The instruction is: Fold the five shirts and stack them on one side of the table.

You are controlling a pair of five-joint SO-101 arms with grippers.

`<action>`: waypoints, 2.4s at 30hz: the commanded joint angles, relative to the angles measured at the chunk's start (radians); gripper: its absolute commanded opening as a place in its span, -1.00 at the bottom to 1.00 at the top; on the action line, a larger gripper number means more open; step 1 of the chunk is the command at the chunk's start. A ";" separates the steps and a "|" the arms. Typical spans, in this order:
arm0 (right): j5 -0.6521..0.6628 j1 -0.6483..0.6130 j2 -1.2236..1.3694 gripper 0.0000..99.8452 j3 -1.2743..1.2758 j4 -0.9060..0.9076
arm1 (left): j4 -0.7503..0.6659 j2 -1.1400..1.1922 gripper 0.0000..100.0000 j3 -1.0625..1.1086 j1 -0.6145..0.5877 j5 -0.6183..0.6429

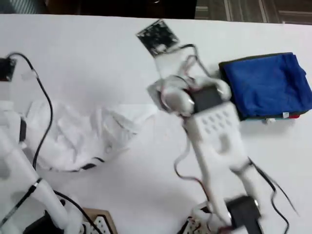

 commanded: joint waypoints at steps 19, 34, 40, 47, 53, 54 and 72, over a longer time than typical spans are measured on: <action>-0.041 -0.406 0.719 -0.45 -0.255 -0.054 | -0.161 -0.049 -0.95 0.217 -0.049 -0.009; -0.018 -0.131 0.621 -0.96 -0.417 0.174 | -0.161 -0.049 -0.95 0.216 -0.018 -0.008; 0.063 -0.018 0.438 -0.96 -0.417 0.289 | -0.161 -0.048 -0.95 0.216 0.209 -0.002; 0.133 0.142 0.282 -0.96 -0.413 0.443 | -0.160 -0.040 -0.95 0.274 0.446 0.009; 0.164 0.271 0.229 -0.96 -0.115 0.433 | -0.204 -0.040 -0.95 0.394 0.482 0.012; 0.164 0.286 0.229 -0.96 -0.054 0.412 | -0.218 -0.040 -0.95 0.412 0.482 0.014; 0.279 0.315 -0.277 -0.65 0.437 0.252 | -0.269 -0.040 -0.95 0.516 0.482 0.011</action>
